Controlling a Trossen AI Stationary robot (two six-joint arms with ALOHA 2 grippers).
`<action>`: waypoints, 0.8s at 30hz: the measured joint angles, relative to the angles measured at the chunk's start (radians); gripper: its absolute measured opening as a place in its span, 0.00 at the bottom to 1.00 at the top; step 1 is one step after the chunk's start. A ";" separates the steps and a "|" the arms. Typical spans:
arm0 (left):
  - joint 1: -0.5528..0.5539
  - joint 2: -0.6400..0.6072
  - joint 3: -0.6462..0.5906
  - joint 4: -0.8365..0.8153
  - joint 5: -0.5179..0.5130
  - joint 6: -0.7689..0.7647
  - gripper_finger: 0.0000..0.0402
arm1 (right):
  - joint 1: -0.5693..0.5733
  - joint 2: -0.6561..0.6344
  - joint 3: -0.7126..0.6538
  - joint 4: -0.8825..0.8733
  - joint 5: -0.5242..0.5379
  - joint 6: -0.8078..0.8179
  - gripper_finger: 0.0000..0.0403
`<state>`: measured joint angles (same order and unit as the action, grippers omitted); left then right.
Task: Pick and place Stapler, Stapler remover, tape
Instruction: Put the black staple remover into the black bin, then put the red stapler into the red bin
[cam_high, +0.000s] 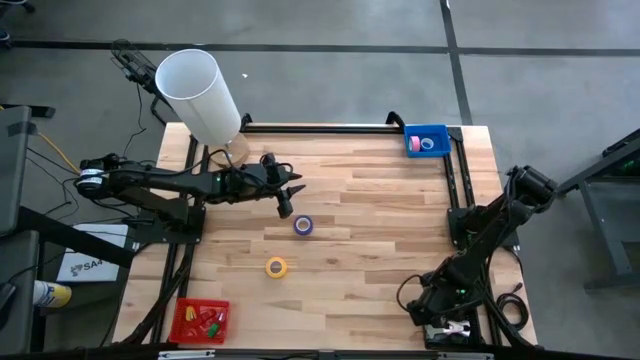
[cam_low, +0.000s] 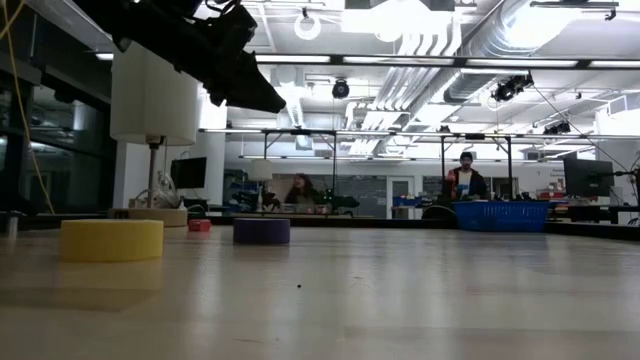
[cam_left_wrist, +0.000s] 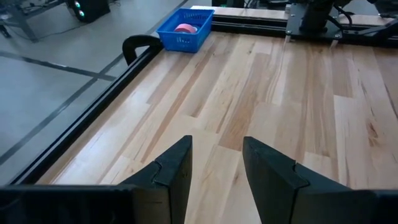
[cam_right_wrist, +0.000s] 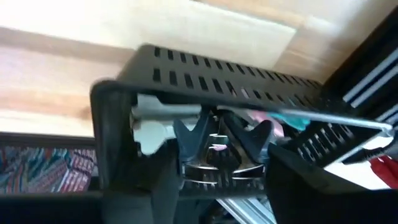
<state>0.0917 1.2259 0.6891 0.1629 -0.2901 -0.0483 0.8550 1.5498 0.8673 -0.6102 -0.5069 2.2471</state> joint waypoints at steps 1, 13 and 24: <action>0.000 0.000 0.000 0.000 -0.002 0.000 0.35 | 0.000 -0.004 0.000 0.001 -0.008 0.000 0.48; 0.000 0.000 0.000 0.001 -0.008 0.003 0.35 | 0.005 -0.078 0.001 -0.030 -0.019 0.003 0.63; 0.000 -0.014 0.000 0.005 -0.013 0.030 0.35 | 0.005 -0.138 0.001 -0.043 0.068 -0.027 0.67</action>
<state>0.0917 1.2117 0.6888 0.1681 -0.3028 -0.0181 0.8604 1.4116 0.8684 -0.6536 -0.4392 2.2200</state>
